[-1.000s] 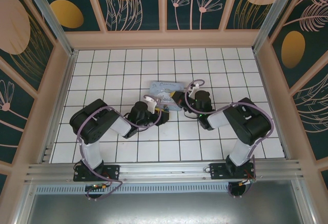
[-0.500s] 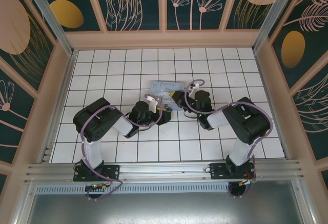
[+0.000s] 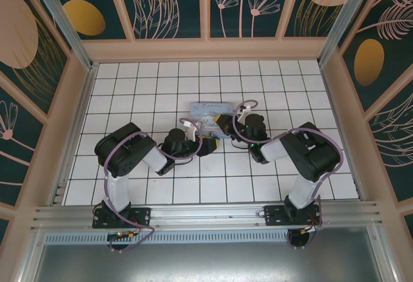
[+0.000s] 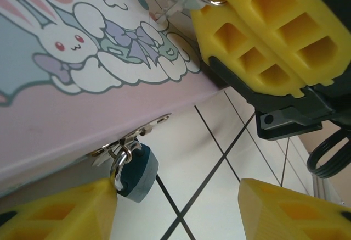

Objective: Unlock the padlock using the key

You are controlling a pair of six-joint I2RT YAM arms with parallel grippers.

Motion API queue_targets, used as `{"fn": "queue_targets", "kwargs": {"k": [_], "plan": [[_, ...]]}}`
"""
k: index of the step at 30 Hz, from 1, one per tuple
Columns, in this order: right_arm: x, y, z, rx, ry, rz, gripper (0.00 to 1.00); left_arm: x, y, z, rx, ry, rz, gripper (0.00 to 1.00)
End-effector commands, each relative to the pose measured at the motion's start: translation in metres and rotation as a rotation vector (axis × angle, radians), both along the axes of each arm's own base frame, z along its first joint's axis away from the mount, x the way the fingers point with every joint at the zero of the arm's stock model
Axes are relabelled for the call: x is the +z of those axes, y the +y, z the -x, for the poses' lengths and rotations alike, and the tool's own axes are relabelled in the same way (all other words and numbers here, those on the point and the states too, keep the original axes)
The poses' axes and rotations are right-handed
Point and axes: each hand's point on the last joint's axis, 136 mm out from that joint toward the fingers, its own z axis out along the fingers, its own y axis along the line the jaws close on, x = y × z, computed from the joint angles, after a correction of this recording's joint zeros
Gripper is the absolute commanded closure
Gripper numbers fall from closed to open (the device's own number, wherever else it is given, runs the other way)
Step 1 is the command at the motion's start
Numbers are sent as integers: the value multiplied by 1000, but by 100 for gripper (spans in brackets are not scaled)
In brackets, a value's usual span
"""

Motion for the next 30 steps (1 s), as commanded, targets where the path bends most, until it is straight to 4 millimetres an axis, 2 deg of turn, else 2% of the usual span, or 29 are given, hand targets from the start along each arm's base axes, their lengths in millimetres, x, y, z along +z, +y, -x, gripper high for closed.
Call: {"fn": "queue_targets", "kwargs": {"k": [1,6,14,19,23,30], "plan": [[1,0,-2,2,-7,-11,100,23,-6,1,-13,-39,80,39],[0,0,-1,1,-5,-11,100,13,-7,-1,-6,-19,56,39],[1,-1,0,1,-3,-17,100,-19,-1,-5,28,45,-44,39],[1,-1,0,-1,-3,-20,100,-30,-1,-6,27,58,-77,38],[1,-1,0,-1,0,-20,100,-24,-5,-6,10,48,-51,38],[-3,-2,1,-2,6,-17,100,23,-8,2,-18,-8,97,39]]}}
